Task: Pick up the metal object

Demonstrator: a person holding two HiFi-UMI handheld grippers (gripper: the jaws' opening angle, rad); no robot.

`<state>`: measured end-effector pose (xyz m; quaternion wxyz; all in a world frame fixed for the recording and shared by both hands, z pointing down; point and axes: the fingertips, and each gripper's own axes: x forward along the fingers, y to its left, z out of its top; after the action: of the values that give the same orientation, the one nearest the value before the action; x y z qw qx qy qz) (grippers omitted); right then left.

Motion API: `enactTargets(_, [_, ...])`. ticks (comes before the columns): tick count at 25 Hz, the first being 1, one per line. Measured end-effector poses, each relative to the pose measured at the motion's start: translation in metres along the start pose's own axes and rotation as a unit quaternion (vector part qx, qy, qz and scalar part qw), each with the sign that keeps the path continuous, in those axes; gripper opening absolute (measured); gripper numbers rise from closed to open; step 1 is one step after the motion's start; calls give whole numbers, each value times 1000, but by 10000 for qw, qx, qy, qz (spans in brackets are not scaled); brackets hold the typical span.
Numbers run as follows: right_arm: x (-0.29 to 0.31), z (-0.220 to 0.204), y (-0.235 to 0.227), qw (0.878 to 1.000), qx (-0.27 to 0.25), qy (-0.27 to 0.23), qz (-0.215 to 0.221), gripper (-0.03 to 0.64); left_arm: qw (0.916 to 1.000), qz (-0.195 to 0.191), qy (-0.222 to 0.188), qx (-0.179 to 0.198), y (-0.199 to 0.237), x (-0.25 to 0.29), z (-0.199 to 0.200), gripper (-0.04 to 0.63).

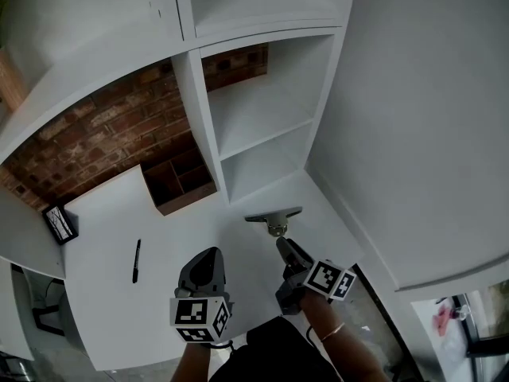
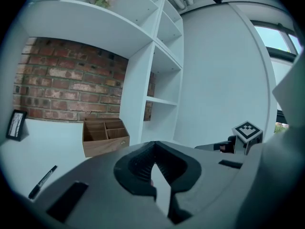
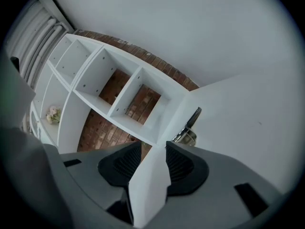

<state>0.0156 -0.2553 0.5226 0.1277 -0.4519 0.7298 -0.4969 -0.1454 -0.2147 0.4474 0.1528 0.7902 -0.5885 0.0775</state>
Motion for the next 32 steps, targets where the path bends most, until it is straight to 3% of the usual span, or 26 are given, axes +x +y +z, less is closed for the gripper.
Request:
enactTargets(13, [44,13,-43,9976,509,241,-397,158,9994,-47,354,-14,-4,72,-6,9])
enactTargets(21, [63,15,-52,9917,1177,322,-403,158,9989,-81,456,-68,-3,98,-9,9])
enactTargets(26, [73,14,-55,9852,1621,375,-422,138,9985,-76,526,-118,0,108,-11,9])
enactTargets(32, [81,13,-63,9811,1805,389,-571,63,9981,-16,581,-185,6,116,-13,9])
